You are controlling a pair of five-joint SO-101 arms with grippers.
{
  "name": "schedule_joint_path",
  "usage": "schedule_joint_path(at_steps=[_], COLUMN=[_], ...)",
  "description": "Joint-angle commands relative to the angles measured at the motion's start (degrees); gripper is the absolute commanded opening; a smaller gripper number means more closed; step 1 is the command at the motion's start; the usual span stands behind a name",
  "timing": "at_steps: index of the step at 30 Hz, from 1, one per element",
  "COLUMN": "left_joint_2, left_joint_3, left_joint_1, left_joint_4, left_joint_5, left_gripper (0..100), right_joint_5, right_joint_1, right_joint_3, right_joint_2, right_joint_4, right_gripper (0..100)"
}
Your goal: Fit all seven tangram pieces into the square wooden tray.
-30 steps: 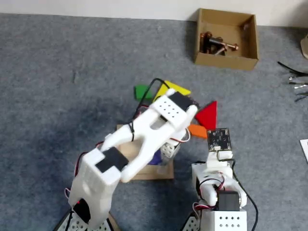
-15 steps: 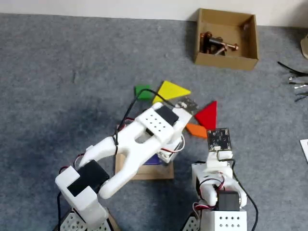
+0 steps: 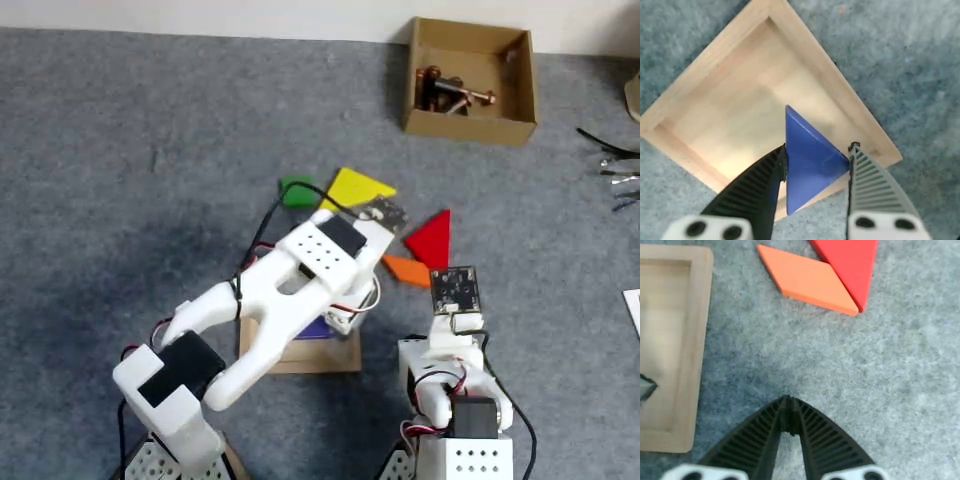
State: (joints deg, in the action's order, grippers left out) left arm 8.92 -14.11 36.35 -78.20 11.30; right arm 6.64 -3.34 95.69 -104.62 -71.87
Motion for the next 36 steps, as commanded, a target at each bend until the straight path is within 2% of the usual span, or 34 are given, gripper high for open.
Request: schedule_joint_path(at_steps=[1,7,13,27,33,36], left_joint_2=[-0.75,-0.75,-0.92,-1.45,-1.45,-1.45], left_joint_3=[0.13,0.13,-0.66,-0.22,2.24,3.38], left_joint_1=[-0.48,0.31,1.27,1.19,-3.21,-3.91], left_joint_4=[0.18,0.18,0.18,0.26,-0.35,-0.88], left_joint_5=[0.35,0.53,0.62,0.35,0.35,0.35], left_gripper=[12,13,21,21,21,15], right_joint_5=[-0.26,-0.26,-0.26,-0.26,-0.26,-0.26], right_joint_1=[-0.4,-0.4,-0.4,-0.4,-0.4,-0.4], right_joint_3=[6.99,6.99,6.99,6.99,6.99,6.99], right_joint_2=[-0.75,-0.75,-0.75,-0.75,-0.75,-0.75], right_joint_4=[0.4,0.4,0.4,0.4,0.4,0.4], right_gripper=[0.5,0.5,0.5,0.5,0.5,0.5])
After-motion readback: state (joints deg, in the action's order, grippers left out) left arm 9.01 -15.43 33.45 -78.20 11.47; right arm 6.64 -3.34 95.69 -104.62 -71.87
